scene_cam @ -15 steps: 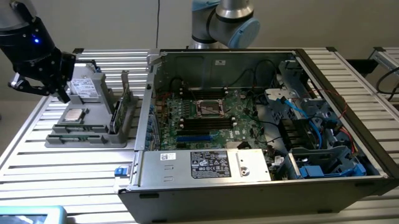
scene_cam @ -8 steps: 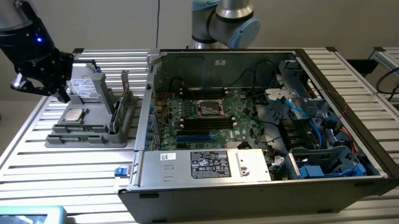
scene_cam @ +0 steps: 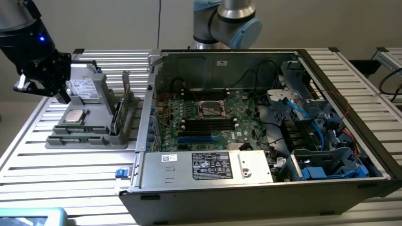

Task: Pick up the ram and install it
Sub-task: 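Pick up the ram and move it above insertion slot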

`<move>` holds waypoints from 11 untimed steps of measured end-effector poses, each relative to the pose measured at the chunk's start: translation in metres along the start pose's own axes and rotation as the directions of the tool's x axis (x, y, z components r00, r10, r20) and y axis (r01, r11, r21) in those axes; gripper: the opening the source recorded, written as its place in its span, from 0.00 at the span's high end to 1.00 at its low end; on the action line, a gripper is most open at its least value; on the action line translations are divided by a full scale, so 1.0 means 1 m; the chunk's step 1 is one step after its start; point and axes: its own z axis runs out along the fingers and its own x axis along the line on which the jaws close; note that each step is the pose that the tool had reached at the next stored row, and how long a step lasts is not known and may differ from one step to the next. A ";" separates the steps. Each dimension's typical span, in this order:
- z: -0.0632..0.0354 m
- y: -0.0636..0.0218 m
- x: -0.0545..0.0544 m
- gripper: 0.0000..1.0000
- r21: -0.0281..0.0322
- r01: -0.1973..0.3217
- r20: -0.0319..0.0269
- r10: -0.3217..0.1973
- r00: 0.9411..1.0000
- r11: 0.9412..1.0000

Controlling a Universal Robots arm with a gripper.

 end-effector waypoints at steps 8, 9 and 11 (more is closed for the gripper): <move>0.0001 0.0000 0.000 0.89 -0.002 0.144 0.000 -0.144 0.990 0.990; 0.0001 0.0000 0.000 0.89 -0.002 0.163 0.000 -0.163 0.987 0.987; 0.0001 0.0000 0.000 0.89 -0.003 0.198 0.000 -0.198 0.980 0.980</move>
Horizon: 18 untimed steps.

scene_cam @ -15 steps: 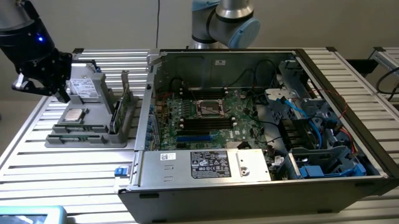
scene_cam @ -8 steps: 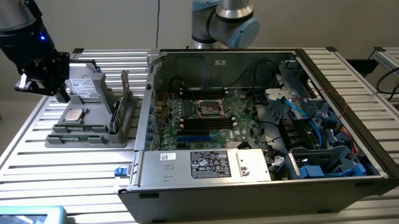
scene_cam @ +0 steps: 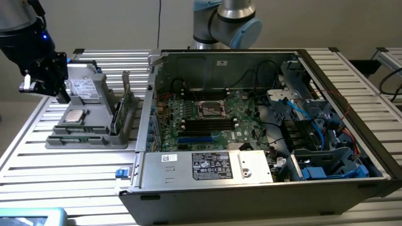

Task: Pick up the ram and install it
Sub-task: 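Pick up the ram and move it above insertion slot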

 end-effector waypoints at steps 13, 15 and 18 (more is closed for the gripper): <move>0.0003 0.0002 0.000 0.76 -0.001 0.045 0.000 -0.045 0.999 0.999; 0.0024 0.0011 0.000 0.70 -0.001 0.045 0.000 -0.045 0.999 0.999; 0.0070 0.0037 0.000 0.64 -0.003 0.044 -0.001 -0.044 0.999 0.999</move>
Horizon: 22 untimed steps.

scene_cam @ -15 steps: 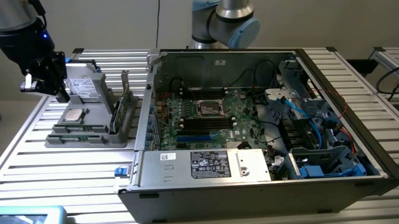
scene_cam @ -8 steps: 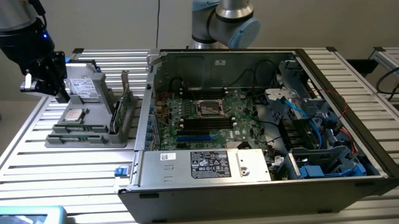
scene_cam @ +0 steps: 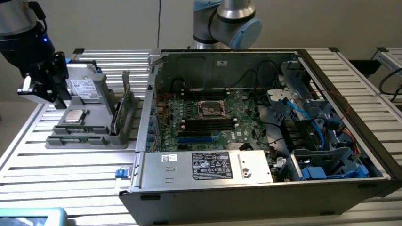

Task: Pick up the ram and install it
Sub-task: 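Pick up the ram and move it above insertion slot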

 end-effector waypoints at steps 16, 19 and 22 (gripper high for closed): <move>0.0211 0.0017 -0.002 0.64 -0.029 0.002 -0.012 -0.002 1.000 1.000; 0.0249 0.0018 -0.004 0.64 -0.027 0.002 -0.018 -0.002 1.000 1.000; 0.0276 0.0022 -0.005 0.64 -0.016 0.002 -0.019 -0.002 1.000 1.000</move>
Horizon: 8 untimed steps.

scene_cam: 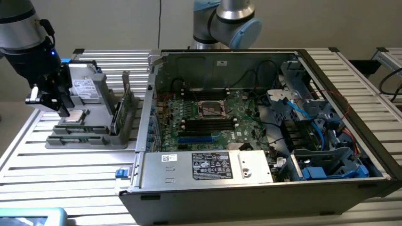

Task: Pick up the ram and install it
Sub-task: 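Pick up the ram and move it above insertion slot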

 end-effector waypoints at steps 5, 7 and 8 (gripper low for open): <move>0.0082 0.0008 0.000 0.64 0.007 0.001 0.000 -0.001 1.000 1.000; 0.0115 0.0008 0.001 0.64 0.007 0.001 0.000 -0.001 1.000 1.000; 0.0132 0.0007 0.001 0.64 0.007 0.001 0.000 -0.001 1.000 1.000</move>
